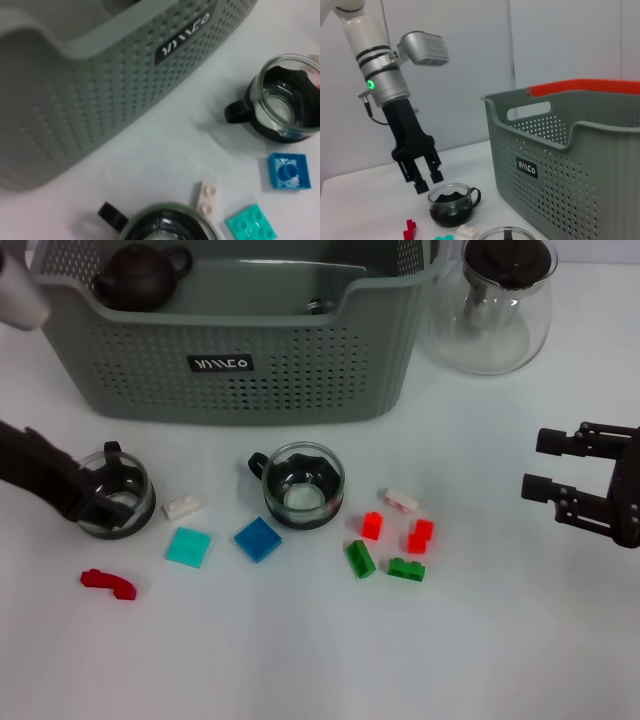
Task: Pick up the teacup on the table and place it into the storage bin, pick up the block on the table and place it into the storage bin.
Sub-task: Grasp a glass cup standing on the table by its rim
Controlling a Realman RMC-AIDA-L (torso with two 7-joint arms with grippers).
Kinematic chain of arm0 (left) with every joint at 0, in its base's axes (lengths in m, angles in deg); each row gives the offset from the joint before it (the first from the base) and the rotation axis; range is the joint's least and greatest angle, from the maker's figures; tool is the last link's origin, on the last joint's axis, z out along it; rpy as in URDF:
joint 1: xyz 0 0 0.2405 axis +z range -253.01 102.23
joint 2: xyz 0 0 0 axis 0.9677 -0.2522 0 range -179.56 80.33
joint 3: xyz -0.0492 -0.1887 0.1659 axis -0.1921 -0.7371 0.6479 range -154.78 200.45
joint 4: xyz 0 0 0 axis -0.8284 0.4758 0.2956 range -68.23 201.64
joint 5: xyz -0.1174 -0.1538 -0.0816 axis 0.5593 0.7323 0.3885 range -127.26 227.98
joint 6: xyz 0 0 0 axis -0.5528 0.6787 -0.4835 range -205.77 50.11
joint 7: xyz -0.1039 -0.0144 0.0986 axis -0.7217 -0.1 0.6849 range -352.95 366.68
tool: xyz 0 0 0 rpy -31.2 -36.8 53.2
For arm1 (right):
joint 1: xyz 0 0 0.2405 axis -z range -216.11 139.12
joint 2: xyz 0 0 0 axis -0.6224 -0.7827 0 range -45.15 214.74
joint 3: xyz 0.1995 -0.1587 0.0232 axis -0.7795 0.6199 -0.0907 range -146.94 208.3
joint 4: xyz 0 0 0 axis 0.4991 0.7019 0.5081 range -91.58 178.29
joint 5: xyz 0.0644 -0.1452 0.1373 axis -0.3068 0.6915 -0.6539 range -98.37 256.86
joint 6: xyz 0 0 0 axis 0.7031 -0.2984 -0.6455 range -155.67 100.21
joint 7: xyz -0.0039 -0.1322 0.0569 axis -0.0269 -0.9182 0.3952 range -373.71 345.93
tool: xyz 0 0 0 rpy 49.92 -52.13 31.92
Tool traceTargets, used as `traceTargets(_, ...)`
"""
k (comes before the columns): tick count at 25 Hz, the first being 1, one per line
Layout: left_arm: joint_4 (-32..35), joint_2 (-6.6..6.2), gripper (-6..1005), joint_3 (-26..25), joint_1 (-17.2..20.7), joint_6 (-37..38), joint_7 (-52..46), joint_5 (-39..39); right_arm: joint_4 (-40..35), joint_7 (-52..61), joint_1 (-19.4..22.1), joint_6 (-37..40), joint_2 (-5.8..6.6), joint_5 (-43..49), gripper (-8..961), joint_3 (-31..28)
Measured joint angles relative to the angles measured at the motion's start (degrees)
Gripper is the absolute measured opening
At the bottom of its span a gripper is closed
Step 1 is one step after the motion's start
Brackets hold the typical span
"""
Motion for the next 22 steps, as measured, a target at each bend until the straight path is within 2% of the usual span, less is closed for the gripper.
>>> traceTargets(8,-6.2,0.12,583,8.4,1.0,-9.7,2.0,-0.2,1.6,-0.9,-1.1,0.0,0.29,0.2,552,-0.1)
traceTargets(12,-10.3,0.11,566,9.8,0.8,-12.9,1.5,-1.3,1.7,-0.9,-1.1,0.1,0.31,0.3,552,-0.1)
traceTargets(22,-12.6,-0.06,521,11.3,-0.5,-14.4,-6.5,-4.9,2.0,-0.5,-1.2,0.2,0.31,0.4,553,-1.0)
